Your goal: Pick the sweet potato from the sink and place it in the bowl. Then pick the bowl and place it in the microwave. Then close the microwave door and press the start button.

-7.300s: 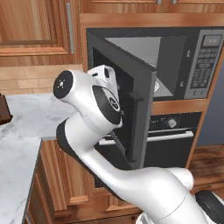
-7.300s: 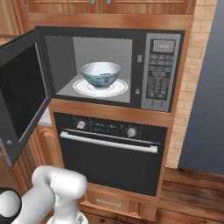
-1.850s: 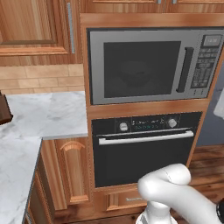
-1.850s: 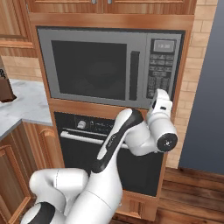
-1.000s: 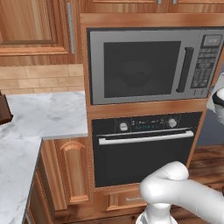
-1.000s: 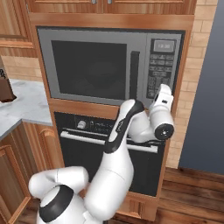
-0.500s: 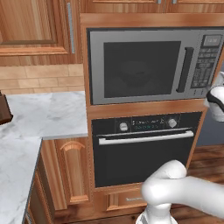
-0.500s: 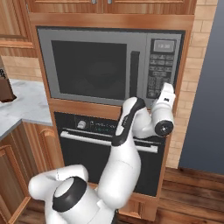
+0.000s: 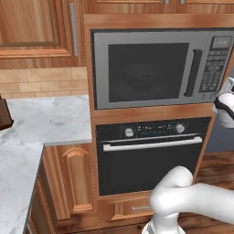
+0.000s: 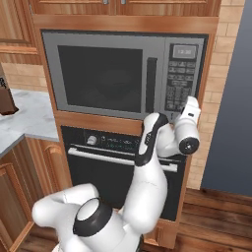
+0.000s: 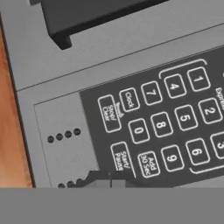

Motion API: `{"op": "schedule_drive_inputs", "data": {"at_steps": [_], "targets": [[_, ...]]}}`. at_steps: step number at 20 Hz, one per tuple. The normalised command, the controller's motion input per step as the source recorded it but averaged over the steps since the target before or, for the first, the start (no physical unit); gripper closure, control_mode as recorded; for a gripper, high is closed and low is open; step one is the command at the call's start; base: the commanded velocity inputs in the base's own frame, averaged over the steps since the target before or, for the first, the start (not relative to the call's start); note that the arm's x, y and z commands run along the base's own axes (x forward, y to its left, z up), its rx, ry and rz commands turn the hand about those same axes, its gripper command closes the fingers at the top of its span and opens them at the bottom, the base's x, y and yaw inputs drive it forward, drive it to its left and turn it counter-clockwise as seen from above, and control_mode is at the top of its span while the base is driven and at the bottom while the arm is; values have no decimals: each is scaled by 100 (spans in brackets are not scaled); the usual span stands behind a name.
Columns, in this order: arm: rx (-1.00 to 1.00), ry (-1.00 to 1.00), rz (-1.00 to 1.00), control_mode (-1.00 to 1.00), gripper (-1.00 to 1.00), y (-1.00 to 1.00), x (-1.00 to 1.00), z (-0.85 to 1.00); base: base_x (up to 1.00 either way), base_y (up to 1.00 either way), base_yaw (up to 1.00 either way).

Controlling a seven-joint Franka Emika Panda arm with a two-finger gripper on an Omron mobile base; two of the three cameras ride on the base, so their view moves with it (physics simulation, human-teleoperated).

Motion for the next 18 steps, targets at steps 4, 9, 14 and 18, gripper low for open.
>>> {"op": "schedule_drive_inputs", "data": {"at_steps": [4, 9, 14, 18], "targets": [[0, 0, 0, -100, 100, 0, 41, -3, 0, 0, 0], [0, 2, 0, -100, 100, -3, 45, -1, 0, 0, 0], [0, 5, 0, -100, 100, -8, 46, 0, 0, 0, 0], [0, 0, 0, -100, 100, -10, 10, 3, 0, 0, 0]]}}
